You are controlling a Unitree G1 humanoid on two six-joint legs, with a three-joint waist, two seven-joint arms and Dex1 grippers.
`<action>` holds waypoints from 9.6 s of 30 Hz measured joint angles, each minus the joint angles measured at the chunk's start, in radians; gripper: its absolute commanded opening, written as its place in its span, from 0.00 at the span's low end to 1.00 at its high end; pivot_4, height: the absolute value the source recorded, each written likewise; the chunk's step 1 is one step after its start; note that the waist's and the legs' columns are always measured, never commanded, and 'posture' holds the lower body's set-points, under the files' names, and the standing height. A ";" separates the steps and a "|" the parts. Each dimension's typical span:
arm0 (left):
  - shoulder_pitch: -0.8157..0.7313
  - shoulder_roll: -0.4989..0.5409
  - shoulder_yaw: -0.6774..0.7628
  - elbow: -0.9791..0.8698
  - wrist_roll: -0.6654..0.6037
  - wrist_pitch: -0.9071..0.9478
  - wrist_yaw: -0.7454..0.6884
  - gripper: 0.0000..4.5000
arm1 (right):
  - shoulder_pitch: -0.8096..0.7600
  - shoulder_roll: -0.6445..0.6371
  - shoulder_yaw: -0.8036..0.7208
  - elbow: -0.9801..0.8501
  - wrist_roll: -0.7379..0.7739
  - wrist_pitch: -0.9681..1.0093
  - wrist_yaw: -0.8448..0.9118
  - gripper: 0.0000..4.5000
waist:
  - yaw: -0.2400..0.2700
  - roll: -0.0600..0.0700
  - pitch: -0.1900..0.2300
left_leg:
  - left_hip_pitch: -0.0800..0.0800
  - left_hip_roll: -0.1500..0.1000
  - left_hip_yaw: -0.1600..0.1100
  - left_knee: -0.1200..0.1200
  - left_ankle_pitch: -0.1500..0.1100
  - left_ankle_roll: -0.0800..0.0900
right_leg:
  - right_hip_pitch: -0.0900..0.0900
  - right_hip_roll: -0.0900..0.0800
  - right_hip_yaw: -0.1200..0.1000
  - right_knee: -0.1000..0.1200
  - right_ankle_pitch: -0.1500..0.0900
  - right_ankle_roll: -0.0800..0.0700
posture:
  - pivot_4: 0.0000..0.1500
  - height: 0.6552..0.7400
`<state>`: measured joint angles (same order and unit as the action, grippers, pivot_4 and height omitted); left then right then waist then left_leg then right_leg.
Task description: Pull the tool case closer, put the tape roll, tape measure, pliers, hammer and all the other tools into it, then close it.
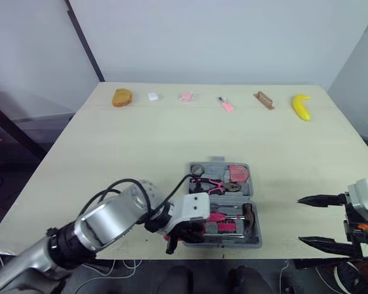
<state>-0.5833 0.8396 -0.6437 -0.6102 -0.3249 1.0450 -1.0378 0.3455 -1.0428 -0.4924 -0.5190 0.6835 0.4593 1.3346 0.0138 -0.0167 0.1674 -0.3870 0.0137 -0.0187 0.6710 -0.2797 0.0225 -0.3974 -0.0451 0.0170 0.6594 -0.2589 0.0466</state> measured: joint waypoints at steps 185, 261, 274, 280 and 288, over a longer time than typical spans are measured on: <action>0.305 -0.315 0.457 0.852 0.212 -0.821 -0.070 0.00 | -0.689 0.324 0.866 0.449 -0.708 0.055 -0.271 0.02 | -0.025 0.008 -0.008 | 0.001 -0.007 -0.006 0.001 0.000 0.000 | 0.002 -0.007 -0.004 0.003 -0.001 0.002 | 1.00 1.00; 0.304 -0.299 0.409 0.772 0.213 -0.728 -0.018 0.00 | -0.681 0.334 0.849 0.470 -0.702 0.052 -0.294 0.02 | -0.019 0.008 -0.009 | 0.005 -0.007 -0.007 0.001 0.000 0.000 | 0.006 -0.007 -0.004 0.004 -0.001 0.002 | 1.00 1.00; 0.346 -0.303 0.437 0.825 0.189 -0.855 -0.015 0.00 | -0.658 0.337 0.810 0.466 -0.667 0.037 -0.295 0.02 | -0.024 0.009 -0.010 | 0.007 -0.005 -0.008 0.001 0.000 0.000 | 0.008 -0.007 -0.004 0.004 -0.001 0.002 | 1.00 1.00; 0.433 -0.265 0.570 0.869 0.097 -0.953 -0.032 0.06 | -0.509 0.281 0.560 0.423 -0.513 -0.015 -0.276 0.07 | -0.027 0.009 -0.009 | 0.003 -0.004 -0.008 -0.001 0.000 0.000 | 0.004 -0.008 -0.004 0.003 -0.001 0.002 | 1.00 1.00; 0.581 -0.171 0.780 0.865 -0.073 -0.971 -0.157 0.72 | -0.187 0.226 0.180 0.446 -0.334 -0.213 -0.165 0.76 | -0.019 0.009 -0.008 | 0.002 -0.004 -0.006 -0.001 0.000 0.000 | 0.004 -0.010 -0.004 0.001 -0.001 0.002 | 1.00 1.00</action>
<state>-0.0025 0.6690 0.1359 0.2553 -0.3978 0.0736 -1.1943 0.1582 -0.8164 -0.3125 -0.0727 0.3491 0.2460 1.1692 -0.0050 -0.0077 0.1599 -0.3849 0.0099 -0.0245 0.6700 -0.2797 0.0228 -0.3937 -0.0546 0.0132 0.6606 -0.2596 0.0491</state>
